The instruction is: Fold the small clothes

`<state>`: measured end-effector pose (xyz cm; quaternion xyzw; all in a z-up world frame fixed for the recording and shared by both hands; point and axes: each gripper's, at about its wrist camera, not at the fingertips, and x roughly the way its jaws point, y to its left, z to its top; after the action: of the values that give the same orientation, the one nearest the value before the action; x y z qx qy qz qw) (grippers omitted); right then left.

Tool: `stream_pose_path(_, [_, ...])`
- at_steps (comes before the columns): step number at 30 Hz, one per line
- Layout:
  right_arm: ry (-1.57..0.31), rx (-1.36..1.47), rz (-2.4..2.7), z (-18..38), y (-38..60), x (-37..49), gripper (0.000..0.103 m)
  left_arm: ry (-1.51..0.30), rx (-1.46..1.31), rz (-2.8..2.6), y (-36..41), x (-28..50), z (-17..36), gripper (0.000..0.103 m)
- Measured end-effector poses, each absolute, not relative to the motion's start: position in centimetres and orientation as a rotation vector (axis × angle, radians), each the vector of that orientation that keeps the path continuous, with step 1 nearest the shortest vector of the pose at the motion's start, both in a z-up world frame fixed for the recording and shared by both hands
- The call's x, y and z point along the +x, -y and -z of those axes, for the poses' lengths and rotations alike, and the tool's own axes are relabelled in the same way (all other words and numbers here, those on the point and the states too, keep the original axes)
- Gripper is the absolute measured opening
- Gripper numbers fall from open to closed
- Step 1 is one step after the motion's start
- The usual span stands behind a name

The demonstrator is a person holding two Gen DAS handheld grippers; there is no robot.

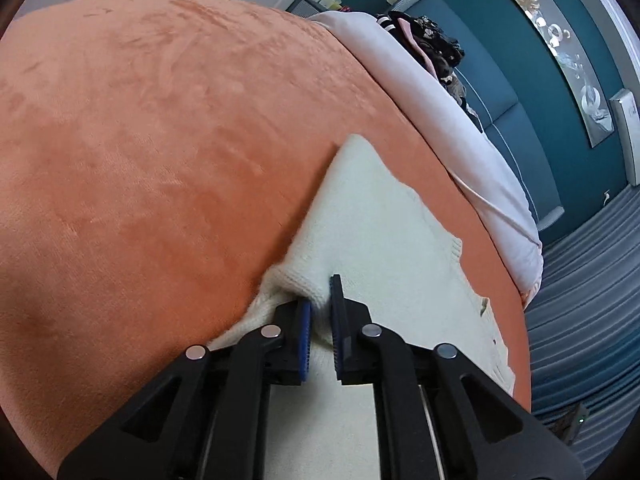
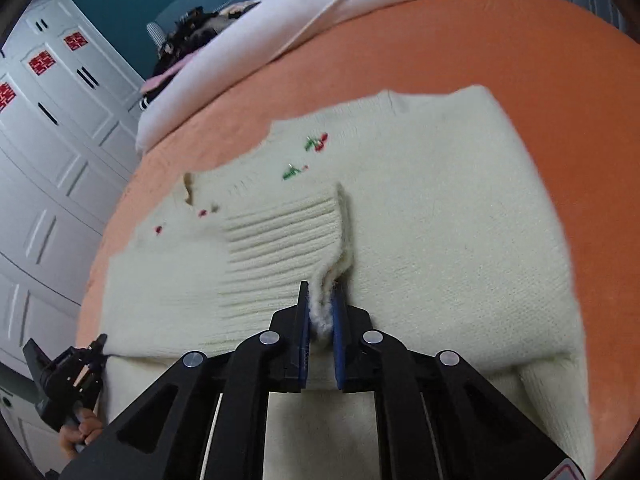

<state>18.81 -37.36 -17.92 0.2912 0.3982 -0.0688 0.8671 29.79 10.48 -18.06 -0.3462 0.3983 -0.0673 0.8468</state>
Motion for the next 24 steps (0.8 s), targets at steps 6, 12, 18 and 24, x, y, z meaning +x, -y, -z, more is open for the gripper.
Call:
stream_pose_path(6, [-0.859,0.604,0.149,19.6,38.0,19.5,0.008,-0.788,-0.695,0.159,-10.2,29.3,18.5,0.009])
stream_pose_path(12, [-0.708,0.584,0.146,13.9,33.3,18.6,0.020,-0.750,-0.717,0.180,-10.5,29.0,18.9,0.009])
stream_pose_path(18, [-0.935,0.398,-0.134,17.1,22.8,25.6,0.007,-0.742,-0.733,0.201,-10.8,28.8,19.2,0.009])
stream_pose_path(24, [-0.858,0.590,0.049,18.6,32.4,20.1,0.000,-0.737,-0.744,0.219,-11.0,28.7,19.5,0.009])
